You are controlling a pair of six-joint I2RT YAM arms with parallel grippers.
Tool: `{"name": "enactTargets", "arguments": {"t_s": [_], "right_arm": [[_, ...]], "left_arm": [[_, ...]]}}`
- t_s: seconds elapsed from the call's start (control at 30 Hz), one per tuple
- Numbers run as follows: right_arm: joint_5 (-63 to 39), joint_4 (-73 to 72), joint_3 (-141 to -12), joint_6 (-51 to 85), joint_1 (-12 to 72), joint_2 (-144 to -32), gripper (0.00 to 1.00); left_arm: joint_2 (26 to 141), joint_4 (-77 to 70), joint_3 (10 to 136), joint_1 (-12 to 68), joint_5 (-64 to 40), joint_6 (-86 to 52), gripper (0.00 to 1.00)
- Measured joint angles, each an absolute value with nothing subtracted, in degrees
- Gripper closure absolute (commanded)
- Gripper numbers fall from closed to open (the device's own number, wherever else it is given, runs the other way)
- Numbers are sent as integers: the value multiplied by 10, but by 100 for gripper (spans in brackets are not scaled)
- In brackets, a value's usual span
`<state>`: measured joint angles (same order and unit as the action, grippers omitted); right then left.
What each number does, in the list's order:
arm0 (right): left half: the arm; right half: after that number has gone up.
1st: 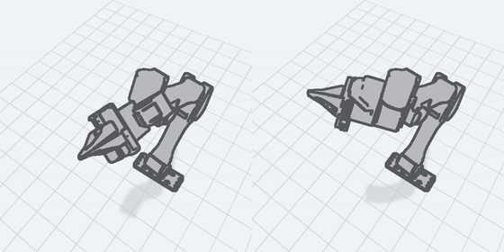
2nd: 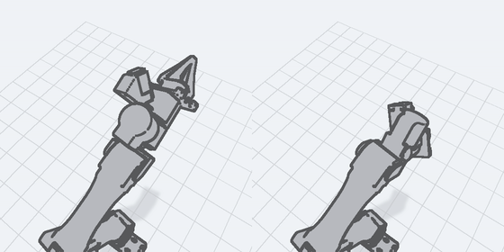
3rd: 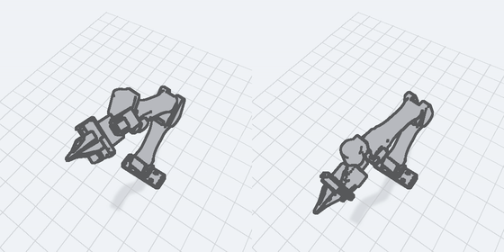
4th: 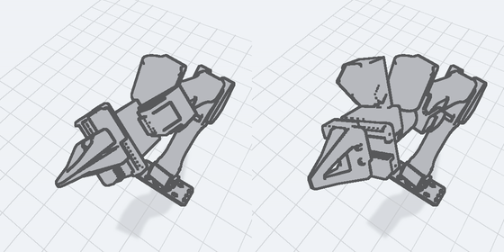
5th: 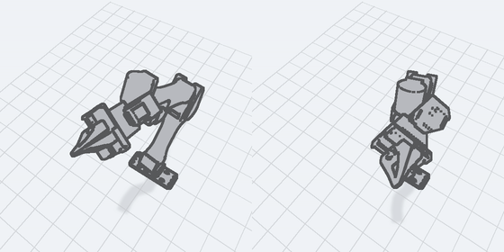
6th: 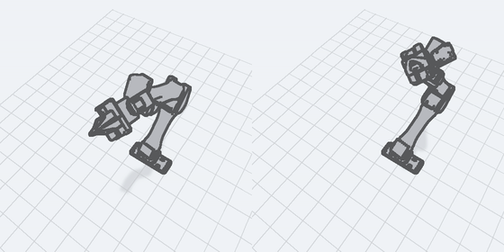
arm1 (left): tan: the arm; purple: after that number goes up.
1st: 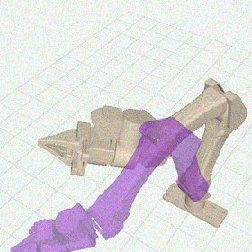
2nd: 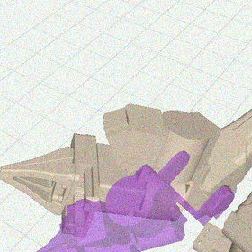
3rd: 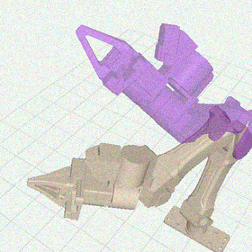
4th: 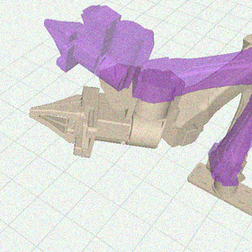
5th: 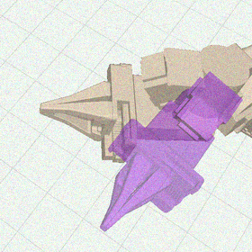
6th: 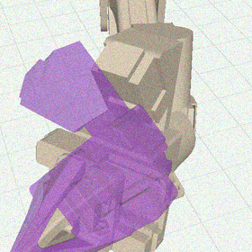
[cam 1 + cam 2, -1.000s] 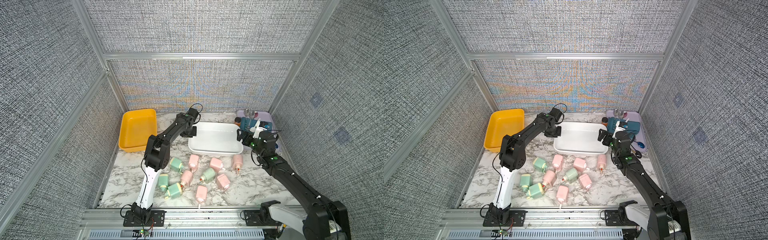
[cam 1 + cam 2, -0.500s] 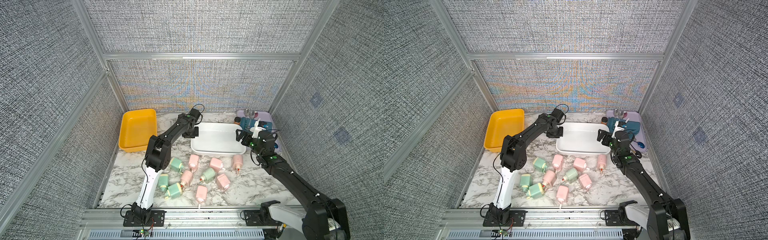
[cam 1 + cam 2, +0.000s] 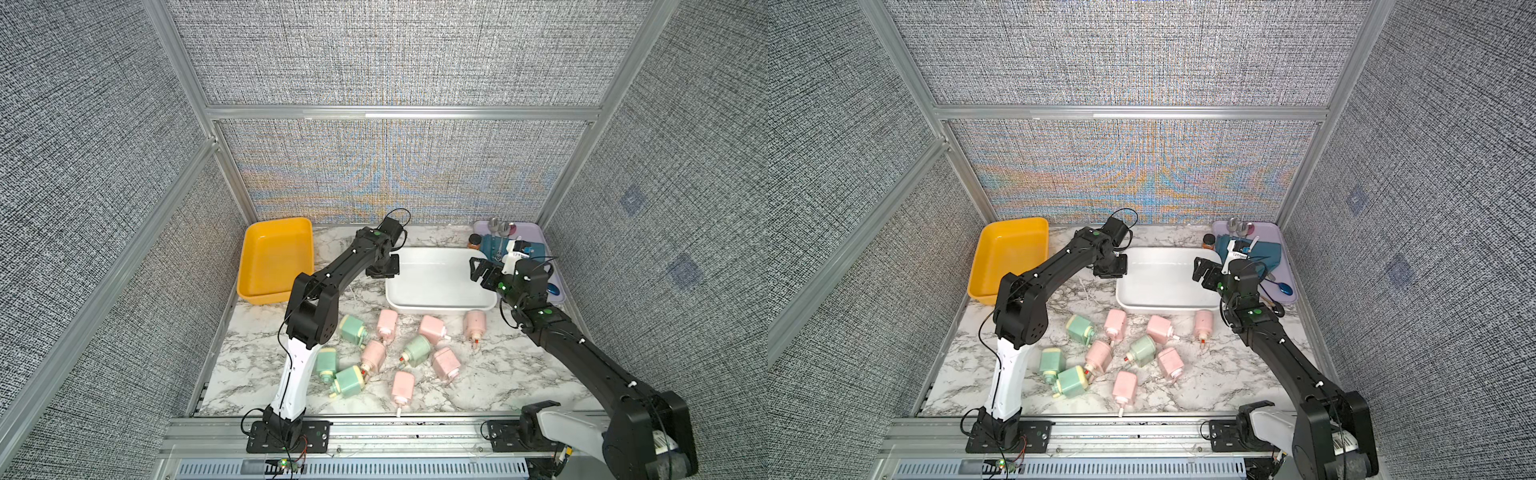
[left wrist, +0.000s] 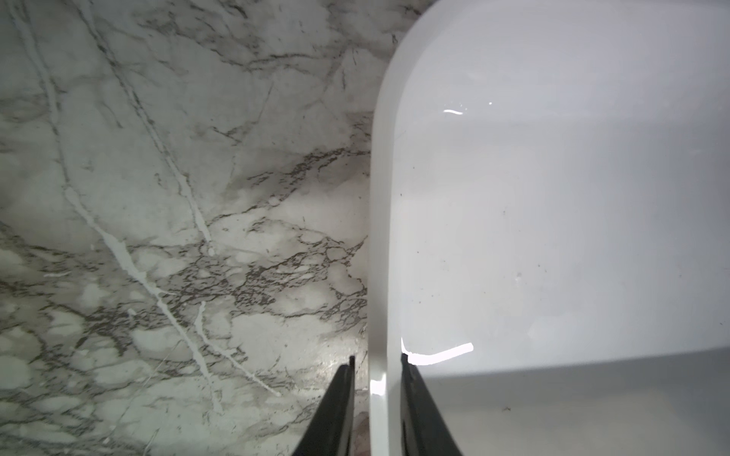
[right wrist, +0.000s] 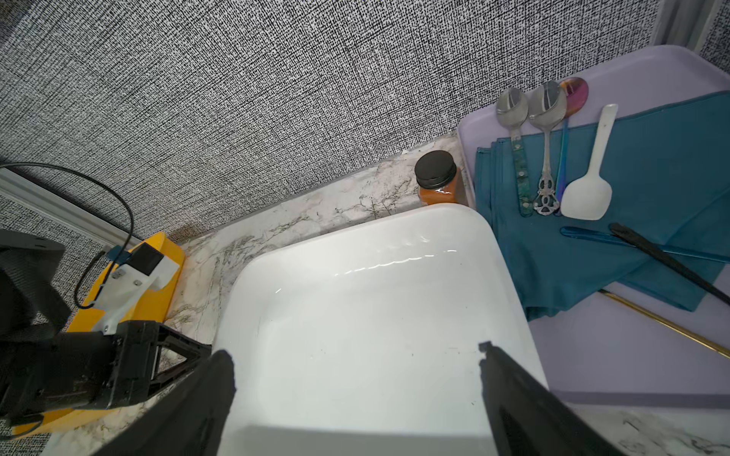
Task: Place the pencil sharpeners by color into the storage box
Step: Move the storage box to the center of the board.
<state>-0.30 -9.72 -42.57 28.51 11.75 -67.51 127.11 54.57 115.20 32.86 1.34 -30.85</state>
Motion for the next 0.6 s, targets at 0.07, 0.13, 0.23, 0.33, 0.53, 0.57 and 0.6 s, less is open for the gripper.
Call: {"name": "enactTargets", "arguments": {"t_s": [0.07, 0.13, 0.23, 0.33, 0.53, 0.57, 0.6], "right_arm": [[-4, -97, -426, 285, 117, -677, 1], [-5, -97, -427, 285, 117, -679, 1], [-10, -97, -427, 285, 117, -682, 1], [-18, -100, -427, 285, 117, -682, 1], [-65, -148, -411, 281, 118, -678, 1], [-75, -156, -409, 280, 118, -678, 1], [-88, -166, -408, 278, 120, -678, 1]], "left_arm": [[1260, 547, 1148, 328, 23, -308, 62], [1249, 550, 1142, 328, 31, -305, 57], [1225, 552, 1122, 326, 47, -299, 44], [1183, 549, 1084, 315, 69, -284, 24], [1088, 530, 979, 268, 128, -241, 1], [1077, 527, 964, 258, 140, -236, 1], [1066, 524, 946, 245, 153, -226, 1]]}}
